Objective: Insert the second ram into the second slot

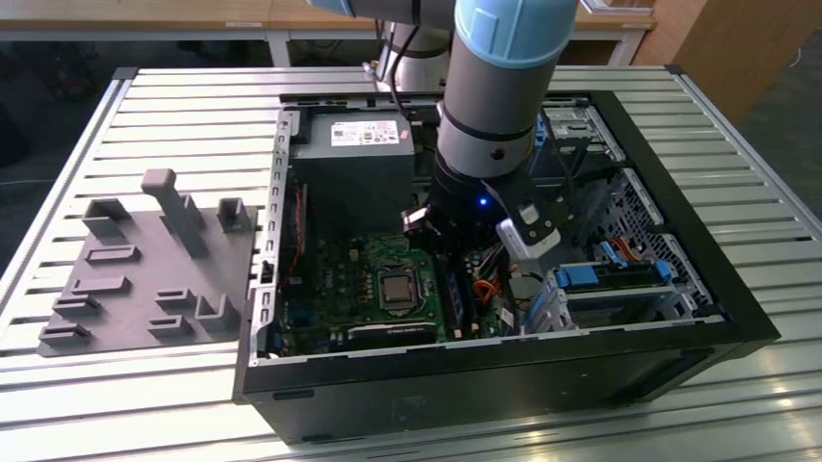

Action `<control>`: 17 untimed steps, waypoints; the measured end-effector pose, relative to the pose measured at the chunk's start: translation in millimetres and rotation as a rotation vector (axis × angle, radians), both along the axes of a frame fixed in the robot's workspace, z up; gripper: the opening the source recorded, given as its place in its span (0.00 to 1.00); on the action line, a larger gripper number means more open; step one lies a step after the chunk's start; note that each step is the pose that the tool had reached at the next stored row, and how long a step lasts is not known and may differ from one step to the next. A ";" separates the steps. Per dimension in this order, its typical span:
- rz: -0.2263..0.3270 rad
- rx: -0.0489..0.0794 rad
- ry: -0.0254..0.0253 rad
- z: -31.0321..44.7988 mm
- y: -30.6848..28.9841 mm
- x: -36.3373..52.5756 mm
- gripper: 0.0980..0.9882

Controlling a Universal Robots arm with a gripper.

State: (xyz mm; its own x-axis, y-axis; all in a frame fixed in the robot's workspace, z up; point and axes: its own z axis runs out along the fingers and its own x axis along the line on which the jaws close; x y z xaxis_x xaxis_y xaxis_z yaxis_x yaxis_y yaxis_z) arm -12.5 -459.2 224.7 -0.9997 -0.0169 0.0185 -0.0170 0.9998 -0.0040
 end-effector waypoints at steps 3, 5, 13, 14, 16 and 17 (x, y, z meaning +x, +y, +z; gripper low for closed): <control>0.000 0.000 0.0000 -0.3 -0.3 0.4 0.04; 0.000 0.000 0.0000 -0.4 -0.4 0.9 0.04; -0.001 0.000 0.0001 -1.7 -0.6 1.5 0.04; -0.001 0.000 0.0000 -1.7 -0.5 1.5 0.04; -0.001 0.000 0.0000 -1.7 -0.6 1.5 0.04; -0.001 0.000 0.0000 -1.6 -0.5 1.5 0.04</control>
State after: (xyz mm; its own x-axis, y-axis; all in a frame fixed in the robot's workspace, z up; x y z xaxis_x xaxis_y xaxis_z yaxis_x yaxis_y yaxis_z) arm -10.9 -459.8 223.0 -0.9997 -0.0156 0.0185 -0.0156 0.9999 -0.0038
